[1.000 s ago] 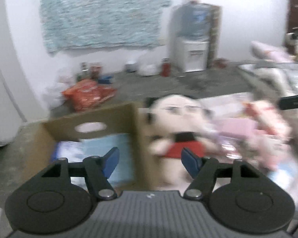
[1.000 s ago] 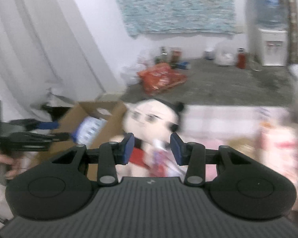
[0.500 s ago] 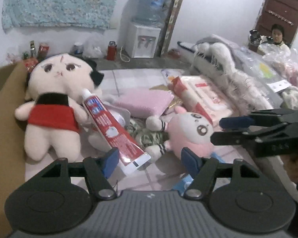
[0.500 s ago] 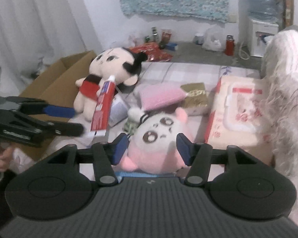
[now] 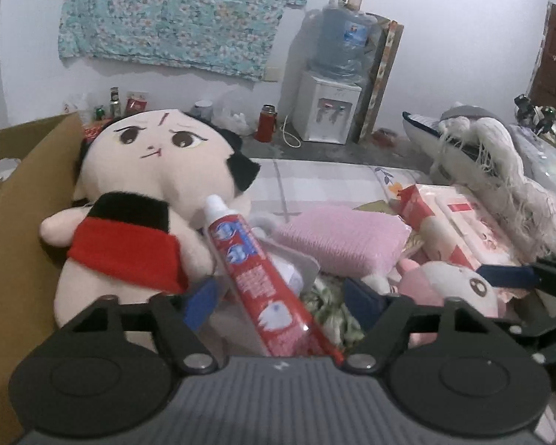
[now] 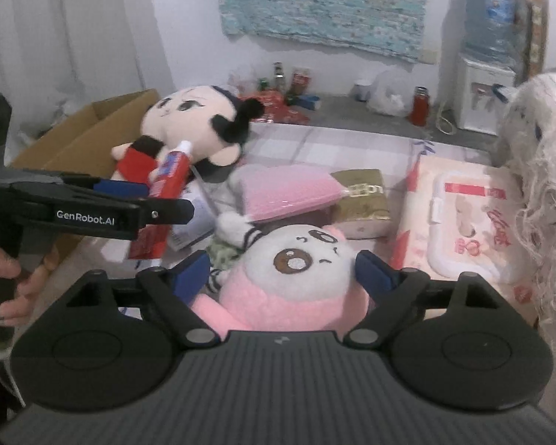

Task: Organize soft objects
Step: 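Grasp the red toothpaste tube with the left gripper while the right grasps the pink bunny plush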

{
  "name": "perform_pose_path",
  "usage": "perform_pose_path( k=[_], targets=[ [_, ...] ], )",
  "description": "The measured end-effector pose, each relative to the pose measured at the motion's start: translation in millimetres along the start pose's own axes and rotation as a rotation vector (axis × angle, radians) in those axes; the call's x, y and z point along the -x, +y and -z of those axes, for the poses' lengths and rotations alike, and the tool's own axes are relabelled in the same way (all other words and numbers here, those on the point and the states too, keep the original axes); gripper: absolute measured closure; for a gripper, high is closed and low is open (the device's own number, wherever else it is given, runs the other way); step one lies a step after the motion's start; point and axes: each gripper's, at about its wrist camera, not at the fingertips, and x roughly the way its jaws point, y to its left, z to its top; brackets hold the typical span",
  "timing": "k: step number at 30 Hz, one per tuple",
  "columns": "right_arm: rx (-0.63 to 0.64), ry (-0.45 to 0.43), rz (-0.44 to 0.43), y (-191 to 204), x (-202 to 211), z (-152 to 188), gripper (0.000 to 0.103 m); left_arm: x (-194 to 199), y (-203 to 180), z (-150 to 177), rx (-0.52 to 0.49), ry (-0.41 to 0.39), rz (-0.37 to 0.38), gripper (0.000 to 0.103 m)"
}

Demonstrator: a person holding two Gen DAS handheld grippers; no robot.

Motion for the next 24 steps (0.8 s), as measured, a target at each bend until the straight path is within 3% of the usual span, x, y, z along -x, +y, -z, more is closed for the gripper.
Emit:
perform_pose_path(
  k=[2, 5, 6, 18, 22, 24],
  targets=[
    [-0.035, -0.009, 0.014, -3.4, 0.1, 2.8, 0.017, -6.0, -1.1, -4.2, -0.007, -0.006, -0.014, 0.041],
    [-0.058, -0.011, 0.024, -8.0, -0.4, 8.8, 0.017, -7.9, 3.6, -5.2, 0.005, -0.020, -0.035, 0.063],
    [-0.062, -0.012, 0.026, -8.9, -1.6, 10.6, 0.017, -6.9, 6.6, -4.5, 0.008, -0.024, -0.046, 0.064],
    [-0.078, 0.069, -0.025, -2.9, -30.6, 17.9, 0.012, 6.8, 13.5, 4.6, -0.016, -0.035, -0.032, 0.071],
    [-0.099, 0.044, -0.028, -0.5, -28.0, 24.4, 0.025, 10.9, 12.8, 5.9, -0.024, -0.047, -0.028, 0.073],
    [-0.079, 0.021, 0.001, 5.3, -23.2, 25.8, 0.026, 13.6, 11.3, 5.7, -0.035, -0.049, -0.023, 0.073]
  ],
)
